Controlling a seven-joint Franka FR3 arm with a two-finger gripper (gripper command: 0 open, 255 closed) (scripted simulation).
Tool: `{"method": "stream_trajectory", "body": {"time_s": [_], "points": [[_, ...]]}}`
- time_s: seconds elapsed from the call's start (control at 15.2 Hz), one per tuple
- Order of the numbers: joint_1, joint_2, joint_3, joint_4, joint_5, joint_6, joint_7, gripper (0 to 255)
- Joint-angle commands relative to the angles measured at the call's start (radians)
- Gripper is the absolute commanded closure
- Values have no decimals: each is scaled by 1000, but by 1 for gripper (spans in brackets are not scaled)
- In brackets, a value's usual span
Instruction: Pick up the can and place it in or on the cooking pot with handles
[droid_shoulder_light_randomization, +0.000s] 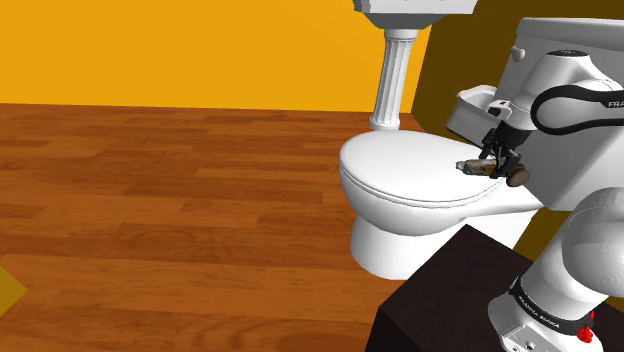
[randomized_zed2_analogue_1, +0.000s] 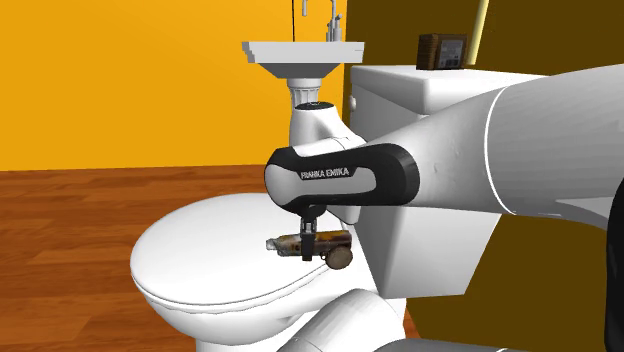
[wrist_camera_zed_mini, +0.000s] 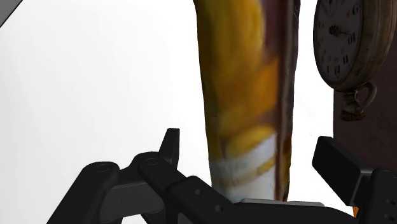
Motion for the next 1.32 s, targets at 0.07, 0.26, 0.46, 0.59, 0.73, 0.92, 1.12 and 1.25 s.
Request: {"method": "stream_trajectory", "body": {"time_s": [0.07, 0.26, 0.46, 0.59, 0.73, 0.92, 1.12, 1.25], "points": [[0, 0, 0, 0, 0, 0, 0, 255], [0, 0, 0, 0, 0, 0, 0, 255], [0, 0, 0, 0, 0, 0, 0, 255], [0, 0, 0, 0, 0, 0, 0, 255], [2, -13, 19, 18, 17, -31, -4, 255], [7, -29, 46, 46, 41, -75, -9, 255], [12, -41, 71, 76, 64, -117, -13, 255], [16, -48, 87, 97, 79, -144, -16, 255]]}}
